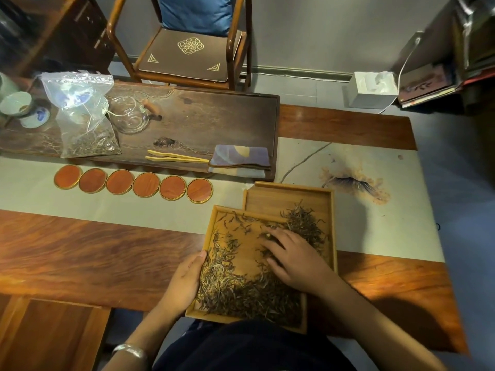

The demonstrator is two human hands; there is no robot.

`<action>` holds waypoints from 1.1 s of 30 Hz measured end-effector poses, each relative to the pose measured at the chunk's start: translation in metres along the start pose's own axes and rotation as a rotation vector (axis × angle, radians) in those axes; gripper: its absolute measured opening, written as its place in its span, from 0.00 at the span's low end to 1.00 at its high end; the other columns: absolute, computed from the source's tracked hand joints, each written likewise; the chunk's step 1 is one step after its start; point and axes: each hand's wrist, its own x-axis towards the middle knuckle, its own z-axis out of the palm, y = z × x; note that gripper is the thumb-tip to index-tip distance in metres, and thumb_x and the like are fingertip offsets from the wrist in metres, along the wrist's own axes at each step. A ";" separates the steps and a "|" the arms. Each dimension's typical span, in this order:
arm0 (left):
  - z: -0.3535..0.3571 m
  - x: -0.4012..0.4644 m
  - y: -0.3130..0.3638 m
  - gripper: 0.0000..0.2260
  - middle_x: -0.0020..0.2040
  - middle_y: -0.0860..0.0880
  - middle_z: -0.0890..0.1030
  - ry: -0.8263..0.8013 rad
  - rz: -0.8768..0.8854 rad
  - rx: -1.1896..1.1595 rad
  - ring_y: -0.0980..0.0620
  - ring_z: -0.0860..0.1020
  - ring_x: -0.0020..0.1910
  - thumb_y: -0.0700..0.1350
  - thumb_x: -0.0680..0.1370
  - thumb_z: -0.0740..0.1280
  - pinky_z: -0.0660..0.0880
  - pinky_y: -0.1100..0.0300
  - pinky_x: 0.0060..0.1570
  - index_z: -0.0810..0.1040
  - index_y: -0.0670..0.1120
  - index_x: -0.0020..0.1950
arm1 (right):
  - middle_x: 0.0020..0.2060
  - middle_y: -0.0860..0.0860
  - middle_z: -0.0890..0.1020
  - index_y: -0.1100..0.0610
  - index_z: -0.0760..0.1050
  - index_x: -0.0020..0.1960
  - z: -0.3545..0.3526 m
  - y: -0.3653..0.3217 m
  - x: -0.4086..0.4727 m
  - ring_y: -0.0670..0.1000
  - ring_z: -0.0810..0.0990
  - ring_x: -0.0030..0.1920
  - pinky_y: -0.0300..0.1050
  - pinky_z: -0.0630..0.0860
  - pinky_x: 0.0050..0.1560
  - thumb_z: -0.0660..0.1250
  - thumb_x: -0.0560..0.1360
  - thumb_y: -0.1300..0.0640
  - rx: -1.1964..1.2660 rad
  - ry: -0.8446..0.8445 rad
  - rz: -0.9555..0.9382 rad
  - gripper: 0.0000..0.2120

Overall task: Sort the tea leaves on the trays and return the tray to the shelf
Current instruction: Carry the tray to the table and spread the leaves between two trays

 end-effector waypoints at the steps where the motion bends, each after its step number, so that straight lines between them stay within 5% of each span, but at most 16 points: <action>1: 0.000 0.000 0.000 0.17 0.50 0.51 0.86 0.001 -0.002 0.003 0.55 0.83 0.48 0.48 0.83 0.54 0.74 0.73 0.42 0.83 0.49 0.52 | 0.73 0.54 0.65 0.54 0.68 0.70 -0.001 0.002 -0.001 0.55 0.62 0.73 0.50 0.59 0.73 0.55 0.80 0.47 0.010 0.017 0.025 0.21; 6: 0.001 0.000 0.003 0.16 0.51 0.52 0.85 0.003 -0.006 0.008 0.55 0.83 0.50 0.46 0.83 0.53 0.74 0.73 0.44 0.82 0.49 0.54 | 0.66 0.56 0.73 0.56 0.73 0.66 -0.007 0.006 -0.007 0.56 0.70 0.67 0.50 0.68 0.66 0.62 0.78 0.52 0.096 0.185 0.109 0.17; 9: 0.001 -0.001 0.005 0.16 0.51 0.55 0.85 0.007 -0.002 0.026 0.58 0.82 0.50 0.47 0.84 0.53 0.73 0.74 0.44 0.81 0.50 0.54 | 0.66 0.54 0.73 0.54 0.72 0.66 -0.008 0.008 -0.016 0.55 0.70 0.67 0.53 0.70 0.66 0.61 0.77 0.45 0.115 0.208 0.111 0.21; 15: 0.000 -0.002 0.002 0.16 0.52 0.54 0.85 0.013 -0.013 0.041 0.58 0.82 0.51 0.48 0.83 0.53 0.72 0.63 0.51 0.81 0.51 0.55 | 0.76 0.53 0.56 0.45 0.63 0.73 0.003 0.016 -0.031 0.56 0.50 0.76 0.55 0.50 0.74 0.56 0.72 0.30 0.028 0.025 0.105 0.34; 24: -0.001 -0.004 0.005 0.16 0.50 0.52 0.85 0.024 -0.030 0.052 0.57 0.82 0.50 0.47 0.83 0.53 0.74 0.69 0.46 0.81 0.49 0.55 | 0.70 0.55 0.68 0.52 0.69 0.69 -0.007 0.027 -0.009 0.55 0.66 0.69 0.51 0.73 0.62 0.59 0.79 0.48 0.009 0.091 0.202 0.20; 29: -0.001 -0.004 0.005 0.16 0.51 0.52 0.85 0.037 -0.037 0.063 0.57 0.82 0.50 0.48 0.83 0.54 0.72 0.65 0.49 0.81 0.50 0.55 | 0.60 0.54 0.74 0.56 0.73 0.64 -0.012 0.039 0.001 0.54 0.73 0.61 0.46 0.77 0.52 0.61 0.79 0.54 -0.017 0.143 0.244 0.16; 33: 0.000 -0.005 0.008 0.16 0.49 0.58 0.85 0.045 -0.033 0.064 0.61 0.82 0.48 0.48 0.83 0.53 0.73 0.73 0.44 0.81 0.53 0.52 | 0.58 0.54 0.75 0.57 0.74 0.64 -0.018 0.039 0.000 0.53 0.74 0.58 0.44 0.77 0.49 0.62 0.78 0.56 0.005 0.214 0.319 0.15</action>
